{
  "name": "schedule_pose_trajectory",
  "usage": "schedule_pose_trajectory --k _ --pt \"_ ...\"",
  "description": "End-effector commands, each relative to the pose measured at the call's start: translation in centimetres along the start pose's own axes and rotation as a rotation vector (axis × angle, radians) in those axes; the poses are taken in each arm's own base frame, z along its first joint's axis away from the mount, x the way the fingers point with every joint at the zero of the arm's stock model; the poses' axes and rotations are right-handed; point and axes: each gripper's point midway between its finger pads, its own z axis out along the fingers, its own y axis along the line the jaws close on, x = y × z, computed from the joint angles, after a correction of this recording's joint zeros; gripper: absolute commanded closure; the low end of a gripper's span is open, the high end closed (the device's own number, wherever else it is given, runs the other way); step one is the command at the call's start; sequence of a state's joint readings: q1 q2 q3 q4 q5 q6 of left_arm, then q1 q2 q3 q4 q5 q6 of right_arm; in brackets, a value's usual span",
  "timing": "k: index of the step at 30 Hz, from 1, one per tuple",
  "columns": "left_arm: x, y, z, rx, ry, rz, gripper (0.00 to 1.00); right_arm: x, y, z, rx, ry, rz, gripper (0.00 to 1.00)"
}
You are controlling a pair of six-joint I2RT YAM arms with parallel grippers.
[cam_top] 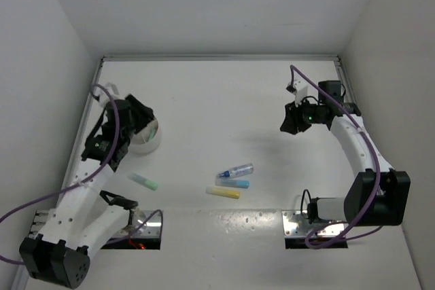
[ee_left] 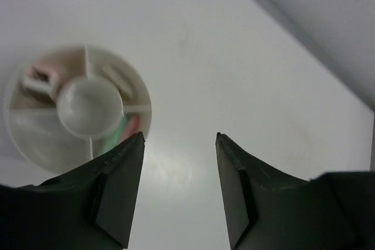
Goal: Sort the stationery into containers
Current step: Pick up the stationery from the center of the board.
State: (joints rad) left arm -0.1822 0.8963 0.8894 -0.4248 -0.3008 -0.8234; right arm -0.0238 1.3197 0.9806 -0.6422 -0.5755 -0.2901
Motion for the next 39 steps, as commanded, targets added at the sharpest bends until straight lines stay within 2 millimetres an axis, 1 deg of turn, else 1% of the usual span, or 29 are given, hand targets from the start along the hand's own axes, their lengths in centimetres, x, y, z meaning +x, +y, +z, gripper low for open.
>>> schedule_pose_trajectory --k 1,2,4,5,6,9,10,11,13,14,15,16,17,18,20,21,22,23,24,25,26,27,28,29,31,33,35,37,39 --pt "11.5 2.3 -1.7 0.014 0.362 -0.025 0.42 -1.1 1.2 -0.2 -0.072 -0.025 -0.037 0.86" --pt "12.3 1.9 -2.7 0.051 0.38 -0.025 0.4 -1.1 1.3 0.0 -0.076 -0.009 -0.039 1.0" --pt "14.7 0.4 -4.0 0.149 0.444 0.043 0.4 -0.9 2.4 0.3 -0.133 0.007 -0.046 1.0" --pt "16.2 -0.6 -4.9 0.227 0.481 0.115 0.5 -0.9 3.5 0.6 -0.192 0.028 -0.071 0.77" --pt "17.3 -0.9 -5.3 0.247 0.524 0.132 0.59 -1.1 3.9 1.1 -0.217 0.029 -0.104 0.6" --pt "20.2 -2.7 -6.5 0.36 0.619 0.283 0.68 0.2 6.3 2.5 -0.32 0.112 -0.162 0.18" --pt "21.8 -2.6 -6.2 0.348 0.669 0.354 0.68 0.3 6.6 2.8 -0.322 0.123 -0.192 0.12" --pt "21.9 -3.9 -6.3 0.361 0.669 0.374 0.68 1.1 6.9 3.2 -0.328 0.151 -0.194 0.09" --pt "23.2 -4.5 -5.8 0.328 0.646 0.47 0.52 0.8 7.9 3.7 -0.339 0.139 -0.265 0.06" --pt "22.1 -5.5 -5.2 0.308 0.575 0.48 0.47 1.4 8.3 3.7 -0.35 0.143 -0.293 0.02" --pt "21.7 -6.0 -5.2 0.312 0.552 0.483 0.42 1.5 8.7 3.8 -0.366 0.126 -0.385 0.02" --pt "21.1 -6.5 -5.0 0.311 0.529 0.477 0.42 0.6 9.5 3.4 -0.377 0.058 -0.459 0.01" --pt "20.0 -7.2 -5.2 0.324 0.49 0.459 0.41 2.0 10.2 3.4 -0.41 0.058 -0.51 0.01" --pt "17.8 -7.9 -4.9 0.315 0.414 0.431 0.39 2.2 10.6 3.6 -0.439 0.014 -0.681 0.01" --pt "14.8 -8.3 -5.4 0.311 0.315 0.391 0.24 2.7 10.8 4.2 -0.438 -0.037 -0.821 0.01" --pt "12.6 -8.5 -6.6 0.337 0.26 0.352 0.12 2.6 11.0 4.5 -0.441 -0.051 -0.859 0.01" --pt "11.1 -7.9 -6.5 0.318 0.221 0.326 0.01 2.8 11.5 5.1 -0.466 -0.049 -0.897 0.01" --pt "10.4 -7.3 -6.9 0.311 0.214 0.32 0.0 2.6 11.8 5.2 -0.491 -0.031 -0.909 0.02" --pt "10.1 -7.0 -7.3 0.315 0.211 0.316 0.0 3.6 12.2 6.2 -0.544 0.021 -0.891 0.06" --pt "9.1 -6.4 -7.8 0.305 0.19 0.289 0.0 3.3 12.6 6.5 -0.574 0.027 -0.904 0.18" --pt "9.0 -6.1 -8.1 0.302 0.193 0.278 0.04 4.1 12.9 6.8 -0.606 0.058 -0.897 0.25" --pt "9.4 -5.0 -8.1 0.264 0.208 0.261 0.06 4.8 13.4 7.5 -0.637 0.081 -0.896 0.31" --pt "9.4 -4.5 -7.9 0.236 0.217 0.245 0.06 5.3 13.5 8.0 -0.643 0.094 -0.903 0.33" --pt "9.6 -3.8 -7.9 0.213 0.22 0.235 0.07 4.6 13.4 8.6 -0.62 0.073 -0.944 0.36" --pt "10.1 -2.5 -7.6 0.164 0.236 0.233 0.1 5.6 13.5 9.5 -0.624 0.103 -0.959 0.36" --pt "10.1 -1.8 -7.7 0.158 0.228 0.216 0.12 6.3 14.0 9.5 -0.671 0.121 -0.988 0.41" --pt "10.2 -1.3 -7.8 0.16 0.227 0.214 0.12 7.7 14.9 9.3 -0.737 0.149 -1.012 0.42" --pt "10.0 -1.0 -7.8 0.161 0.217 0.217 0.12 7.8 15.1 9.3 -0.742 0.154 -1.037 0.43" --pt "9.9 -0.7 -8.0 0.161 0.217 0.228 0.12 8.6 15.0 10.2 -0.725 0.175 -1.07 0.47"
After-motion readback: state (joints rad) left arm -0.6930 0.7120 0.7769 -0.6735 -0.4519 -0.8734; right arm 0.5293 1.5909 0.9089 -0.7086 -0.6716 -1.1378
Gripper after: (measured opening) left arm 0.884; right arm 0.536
